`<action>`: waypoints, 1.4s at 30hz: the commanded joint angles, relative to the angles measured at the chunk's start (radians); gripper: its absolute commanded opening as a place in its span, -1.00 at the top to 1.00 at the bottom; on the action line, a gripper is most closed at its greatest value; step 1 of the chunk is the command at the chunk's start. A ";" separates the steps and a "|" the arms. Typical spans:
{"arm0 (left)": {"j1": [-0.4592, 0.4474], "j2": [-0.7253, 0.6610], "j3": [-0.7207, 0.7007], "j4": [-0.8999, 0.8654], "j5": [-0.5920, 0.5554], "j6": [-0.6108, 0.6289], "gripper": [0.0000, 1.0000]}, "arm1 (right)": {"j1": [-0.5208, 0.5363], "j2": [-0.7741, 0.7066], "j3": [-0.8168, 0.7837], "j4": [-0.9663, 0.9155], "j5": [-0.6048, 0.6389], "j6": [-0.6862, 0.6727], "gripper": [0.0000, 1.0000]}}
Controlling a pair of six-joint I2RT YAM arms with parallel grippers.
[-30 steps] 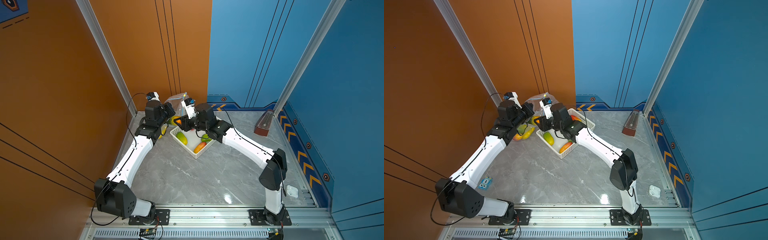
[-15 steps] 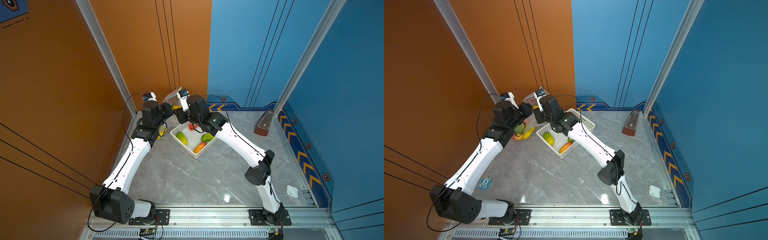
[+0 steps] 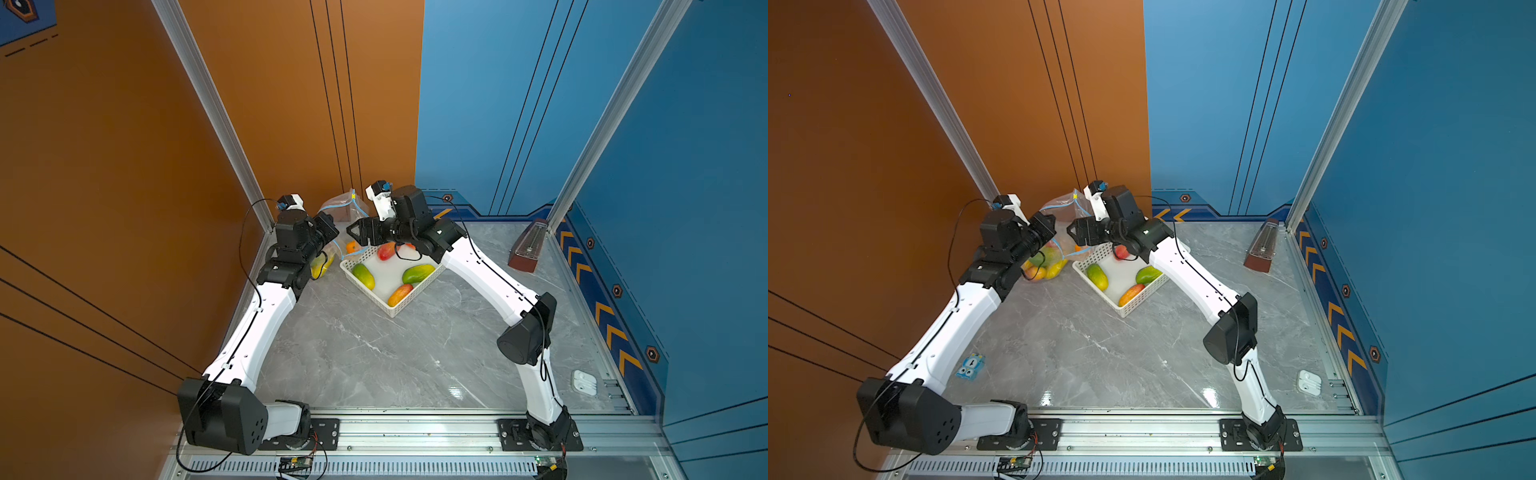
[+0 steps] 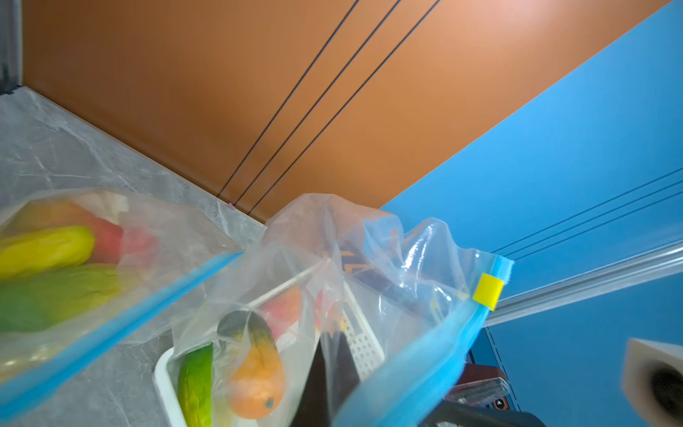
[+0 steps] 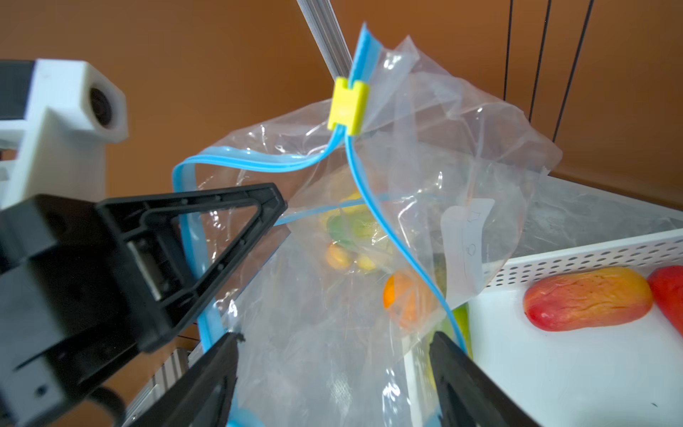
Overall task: Place the mango in a zip-top bag and seal the zipper
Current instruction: Adjust the mango in the zipper food storage bag, then pick up the mango from the basket.
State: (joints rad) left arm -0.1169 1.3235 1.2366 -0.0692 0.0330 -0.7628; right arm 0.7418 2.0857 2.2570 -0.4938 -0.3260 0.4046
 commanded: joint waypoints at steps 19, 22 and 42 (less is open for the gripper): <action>0.046 -0.056 -0.037 0.050 -0.016 0.135 1.00 | -0.048 0.258 -0.108 -0.082 0.125 -0.155 -0.52; 0.039 -0.056 -0.045 0.049 -0.018 0.144 1.00 | -0.047 0.347 -0.022 -0.089 0.085 -0.144 -0.53; 0.018 -0.082 -0.055 0.063 -0.010 0.155 1.00 | -0.002 0.628 0.268 -0.184 0.157 -0.138 -0.37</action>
State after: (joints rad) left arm -0.0883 1.2675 1.1919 -0.0338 0.0048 -0.6243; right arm 0.7349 2.7041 2.4958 -0.6186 -0.2081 0.2832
